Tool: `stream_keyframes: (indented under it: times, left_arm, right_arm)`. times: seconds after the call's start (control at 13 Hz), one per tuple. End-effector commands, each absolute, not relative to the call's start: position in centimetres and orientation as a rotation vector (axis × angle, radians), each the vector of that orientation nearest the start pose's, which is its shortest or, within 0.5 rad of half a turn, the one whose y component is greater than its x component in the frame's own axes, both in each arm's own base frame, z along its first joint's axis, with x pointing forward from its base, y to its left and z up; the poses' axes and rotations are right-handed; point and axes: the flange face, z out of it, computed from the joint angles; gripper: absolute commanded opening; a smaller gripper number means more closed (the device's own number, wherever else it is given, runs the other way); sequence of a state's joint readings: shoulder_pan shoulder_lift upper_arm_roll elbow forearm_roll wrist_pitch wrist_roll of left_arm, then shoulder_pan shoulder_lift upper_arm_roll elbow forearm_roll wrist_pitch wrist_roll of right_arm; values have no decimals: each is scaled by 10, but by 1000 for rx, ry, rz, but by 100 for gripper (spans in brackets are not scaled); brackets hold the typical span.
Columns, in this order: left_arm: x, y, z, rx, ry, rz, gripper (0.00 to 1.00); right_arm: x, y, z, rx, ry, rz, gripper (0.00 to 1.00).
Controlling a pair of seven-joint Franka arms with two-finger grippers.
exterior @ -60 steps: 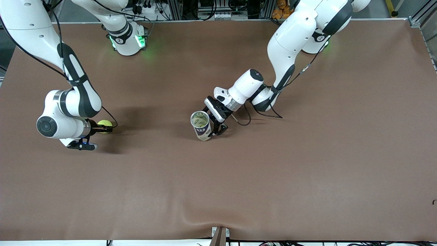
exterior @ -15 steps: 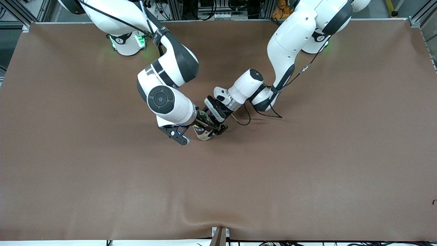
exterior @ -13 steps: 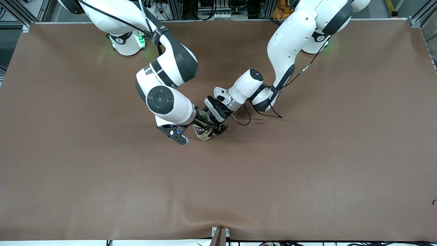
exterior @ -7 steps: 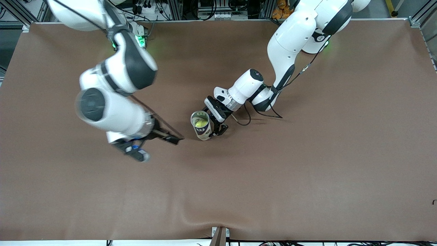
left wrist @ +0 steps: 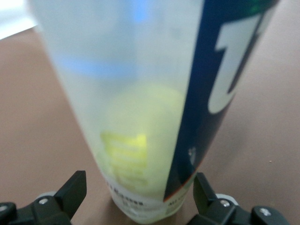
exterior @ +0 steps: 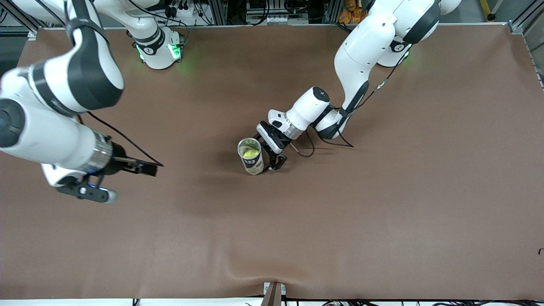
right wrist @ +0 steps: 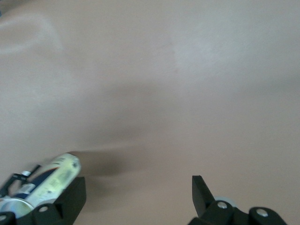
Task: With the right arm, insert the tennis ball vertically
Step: 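Withdraw the right gripper while the left gripper sets the can upright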
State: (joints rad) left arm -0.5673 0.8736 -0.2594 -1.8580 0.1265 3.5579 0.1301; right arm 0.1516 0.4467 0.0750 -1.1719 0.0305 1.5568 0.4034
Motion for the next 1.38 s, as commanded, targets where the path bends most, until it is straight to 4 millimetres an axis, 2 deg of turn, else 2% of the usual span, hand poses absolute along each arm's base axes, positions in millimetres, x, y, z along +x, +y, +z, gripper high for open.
stream_keyframes:
  times: [0.0,0.08,0.23,0.46,0.54,0.69,0.77,1.0,1.15,1.3]
  left_arm:
    - [454,-448,177,-3006,1385,-1266,100]
    - [456,-435,176,-3010,1365,-1240,100]
    - [460,-410,183,-3022,1315,-1217,100]
    - [445,-387,180,-3037,1296,-1139,100]
    - [442,-377,188,-3034,1281,-1133,100]
    - [454,-343,201,-3036,1194,-1137,100]
    - [463,-332,205,-3054,1130,-1140,100]
    - [500,-303,216,-3139,884,-1091,100]
    - [536,-293,231,-3177,757,-990,100]
    - [572,-279,251,-3192,657,-901,100]
  right_arm:
    - [637,84,572,-3124,97,143,100]
    - [629,61,578,-3119,135,162,100]
    - [608,50,591,-3127,146,148,100]
    - [576,39,609,-3125,177,98,100]
    - [566,40,613,-3126,173,70,100]
    - [540,39,615,-3139,97,73,100]
    - [529,38,617,-3151,45,67,100]
    - [534,23,620,-3158,71,59,100]
    - [546,21,641,-3186,67,8,100]
    - [543,21,652,-3192,55,54,100]
